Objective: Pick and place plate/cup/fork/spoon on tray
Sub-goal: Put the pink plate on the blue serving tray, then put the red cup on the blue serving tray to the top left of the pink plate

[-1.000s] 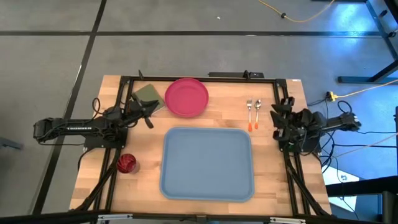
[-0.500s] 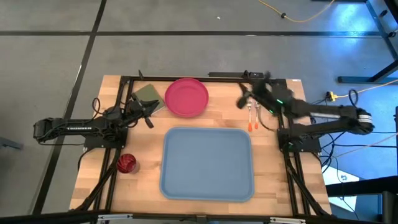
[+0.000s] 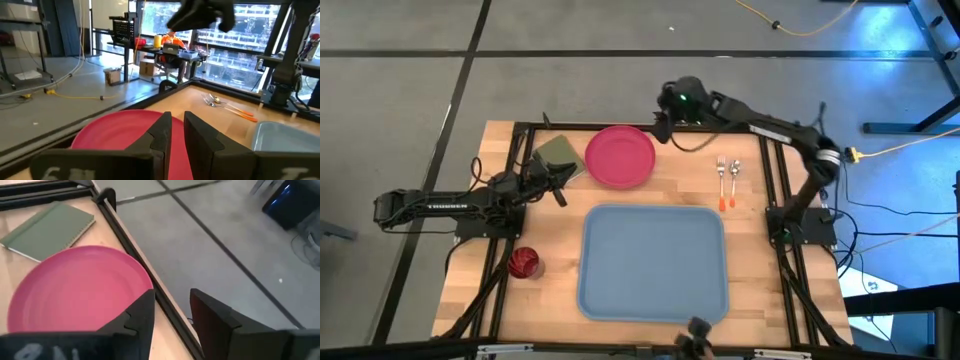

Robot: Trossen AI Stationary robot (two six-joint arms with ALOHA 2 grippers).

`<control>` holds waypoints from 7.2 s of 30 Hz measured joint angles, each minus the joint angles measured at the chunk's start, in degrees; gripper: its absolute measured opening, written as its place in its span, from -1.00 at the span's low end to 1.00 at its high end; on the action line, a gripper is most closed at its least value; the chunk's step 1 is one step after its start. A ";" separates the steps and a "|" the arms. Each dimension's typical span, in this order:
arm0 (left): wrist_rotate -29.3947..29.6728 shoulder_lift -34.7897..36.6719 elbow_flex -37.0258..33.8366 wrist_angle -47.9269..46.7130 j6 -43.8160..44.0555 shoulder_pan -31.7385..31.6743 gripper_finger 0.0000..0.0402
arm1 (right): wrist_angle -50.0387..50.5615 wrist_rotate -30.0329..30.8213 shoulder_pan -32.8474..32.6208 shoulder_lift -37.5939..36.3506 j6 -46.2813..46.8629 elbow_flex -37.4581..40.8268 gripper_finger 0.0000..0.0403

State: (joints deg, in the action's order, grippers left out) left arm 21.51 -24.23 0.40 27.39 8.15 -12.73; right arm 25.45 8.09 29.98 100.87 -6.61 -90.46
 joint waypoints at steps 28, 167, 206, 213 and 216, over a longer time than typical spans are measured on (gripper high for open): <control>-9.20 -0.07 0.00 -6.41 6.95 0.02 -0.79 | 13.69 -13.78 5.34 23.19 11.11 -10.88 -0.35; -8.99 -0.07 0.00 -6.37 8.39 0.02 -0.79 | 42.37 8.70 -46.11 10.49 52.34 -3.97 -0.94; -15.70 -0.07 0.01 -6.39 14.59 0.00 -0.79 | 44.94 14.81 -47.58 10.90 60.19 -3.86 -0.73; -31.37 -0.08 0.00 3.84 26.81 1.13 -0.79 | 44.69 23.40 -47.98 10.90 59.83 -3.86 -0.73; -35.23 -0.07 0.01 9.24 26.96 4.14 -0.79 | 44.45 29.82 -47.93 10.90 58.04 -3.86 -0.73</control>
State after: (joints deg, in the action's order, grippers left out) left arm -13.73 -24.29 0.41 36.63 35.11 -8.59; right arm 69.90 37.91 -17.96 111.77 51.44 -94.32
